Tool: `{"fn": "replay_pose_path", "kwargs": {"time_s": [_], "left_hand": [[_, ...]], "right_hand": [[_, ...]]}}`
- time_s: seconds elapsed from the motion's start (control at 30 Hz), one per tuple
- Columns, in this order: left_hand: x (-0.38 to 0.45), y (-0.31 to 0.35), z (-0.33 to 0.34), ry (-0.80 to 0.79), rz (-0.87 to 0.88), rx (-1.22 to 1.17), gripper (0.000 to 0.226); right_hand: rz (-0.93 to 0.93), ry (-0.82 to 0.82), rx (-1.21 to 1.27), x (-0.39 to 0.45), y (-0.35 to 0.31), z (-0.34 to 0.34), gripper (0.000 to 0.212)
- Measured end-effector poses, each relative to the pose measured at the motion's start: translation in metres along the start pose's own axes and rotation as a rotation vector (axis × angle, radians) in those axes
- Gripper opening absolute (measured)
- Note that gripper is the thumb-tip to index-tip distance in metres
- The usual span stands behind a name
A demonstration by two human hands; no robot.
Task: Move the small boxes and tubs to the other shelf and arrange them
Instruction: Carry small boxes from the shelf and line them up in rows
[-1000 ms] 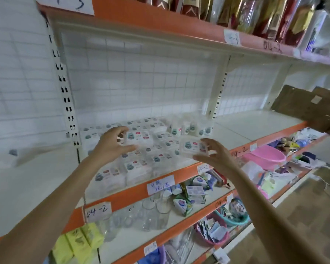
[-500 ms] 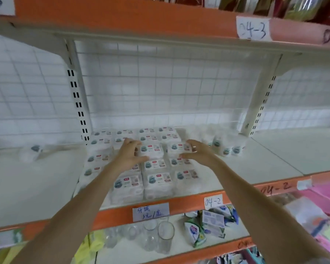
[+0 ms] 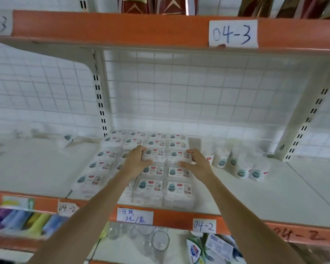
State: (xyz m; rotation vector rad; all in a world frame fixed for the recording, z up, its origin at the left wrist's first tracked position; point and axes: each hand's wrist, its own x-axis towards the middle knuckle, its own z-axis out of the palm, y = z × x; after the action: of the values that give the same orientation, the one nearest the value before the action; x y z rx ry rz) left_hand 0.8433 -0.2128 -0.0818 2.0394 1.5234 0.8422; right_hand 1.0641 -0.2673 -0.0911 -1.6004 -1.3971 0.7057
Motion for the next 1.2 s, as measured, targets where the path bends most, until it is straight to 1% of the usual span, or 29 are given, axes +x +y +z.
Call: {"fn": "replay_pose_path", "kwargs": {"time_s": [0.17, 0.43, 0.5, 0.57, 0.6, 0.67, 0.77, 0.83, 0.9, 0.97, 1.07, 1.2], "left_hand": [[0.001, 0.003, 0.004, 0.008, -0.016, 0.041, 0.053], [0.005, 0.006, 0.000, -0.065, -0.010, 0.089, 0.053], [0.003, 0.009, -0.005, -0.108, 0.002, 0.106, 0.055], [-0.001, 0.009, -0.013, -0.128, 0.038, 0.119, 0.062], [-0.004, 0.009, -0.019, -0.117, 0.059, 0.125, 0.063], [-0.013, 0.009, -0.035, -0.062, 0.130, 0.166, 0.059], [-0.040, 0.000, -0.066, 0.057, 0.268, 0.363, 0.046], [-0.065, -0.016, -0.088, 0.150, 0.334, 0.422, 0.039], [-0.094, -0.037, -0.109, 0.199, 0.370, 0.451, 0.038], [-0.122, -0.062, -0.128, 0.222, 0.356, 0.490, 0.043], [-0.166, -0.098, -0.154, 0.200, 0.256, 0.534, 0.042], [-0.223, -0.143, -0.183, 0.229, 0.130, 0.574, 0.042]], "right_hand": [[0.021, -0.009, 0.010, 0.002, 0.002, 0.002, 0.048], [0.046, 0.003, -0.043, 0.002, -0.003, 0.000, 0.055], [0.059, -0.016, -0.086, 0.001, -0.007, -0.001, 0.060], [0.040, -0.017, -0.192, -0.004, -0.014, -0.003, 0.066], [0.008, -0.005, -0.268, -0.008, -0.019, -0.005, 0.068], [-0.068, 0.039, -0.389, -0.020, -0.031, -0.008, 0.066], [-0.195, 0.091, -0.494, -0.043, -0.049, -0.009, 0.055], [-0.289, 0.125, -0.540, -0.064, -0.055, -0.006, 0.048], [-0.369, 0.144, -0.567, -0.087, -0.057, 0.003, 0.042], [-0.409, 0.128, -0.586, -0.109, -0.056, 0.017, 0.038], [-0.435, 0.069, -0.605, -0.135, -0.060, 0.047, 0.035], [-0.525, -0.024, -0.622, -0.155, -0.073, 0.099, 0.039]]}}
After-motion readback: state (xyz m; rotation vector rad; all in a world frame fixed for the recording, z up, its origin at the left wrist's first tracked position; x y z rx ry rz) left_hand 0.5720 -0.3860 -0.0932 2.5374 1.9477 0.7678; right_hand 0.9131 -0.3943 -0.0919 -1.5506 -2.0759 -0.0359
